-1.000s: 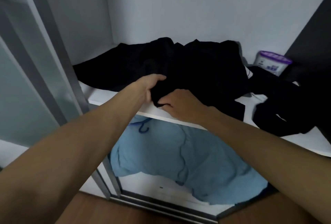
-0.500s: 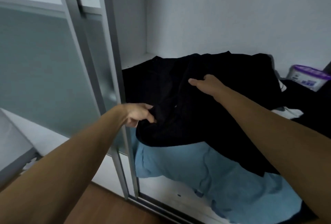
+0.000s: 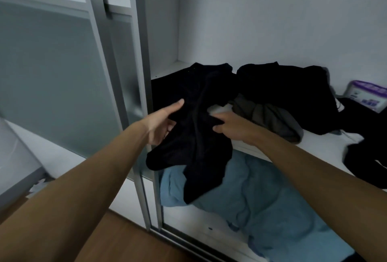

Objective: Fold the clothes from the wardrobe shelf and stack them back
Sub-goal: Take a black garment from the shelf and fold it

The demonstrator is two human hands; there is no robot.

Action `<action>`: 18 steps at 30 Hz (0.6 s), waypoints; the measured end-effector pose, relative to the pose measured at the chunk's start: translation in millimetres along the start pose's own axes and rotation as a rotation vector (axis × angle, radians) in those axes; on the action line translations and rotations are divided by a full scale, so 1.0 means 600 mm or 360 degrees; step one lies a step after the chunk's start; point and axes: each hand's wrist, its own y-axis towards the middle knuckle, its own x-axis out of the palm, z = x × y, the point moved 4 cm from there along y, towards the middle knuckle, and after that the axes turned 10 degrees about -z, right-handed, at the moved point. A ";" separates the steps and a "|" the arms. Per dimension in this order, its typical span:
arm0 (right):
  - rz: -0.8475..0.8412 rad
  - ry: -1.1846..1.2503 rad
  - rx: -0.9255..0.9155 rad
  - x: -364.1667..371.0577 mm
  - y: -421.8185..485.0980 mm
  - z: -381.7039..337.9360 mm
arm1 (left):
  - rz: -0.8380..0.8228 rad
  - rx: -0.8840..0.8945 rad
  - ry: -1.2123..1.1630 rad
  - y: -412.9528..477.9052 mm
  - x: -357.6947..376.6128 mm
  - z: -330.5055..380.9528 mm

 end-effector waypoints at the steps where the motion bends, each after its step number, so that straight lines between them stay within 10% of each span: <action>1: -0.0128 -0.0126 -0.0020 0.021 -0.009 0.000 | 0.0054 0.0021 -0.0027 0.005 0.008 0.005; 6: -0.0493 -0.0466 -0.0108 0.132 -0.038 0.019 | 0.0473 0.0114 0.0246 0.036 0.031 -0.004; 12: -0.0591 0.0106 0.0073 0.141 -0.063 0.064 | 0.0589 0.0319 0.0334 0.045 0.018 -0.037; 18: 0.0134 0.1350 0.0433 0.112 -0.074 0.136 | 0.0466 0.0451 0.0249 0.005 -0.010 -0.120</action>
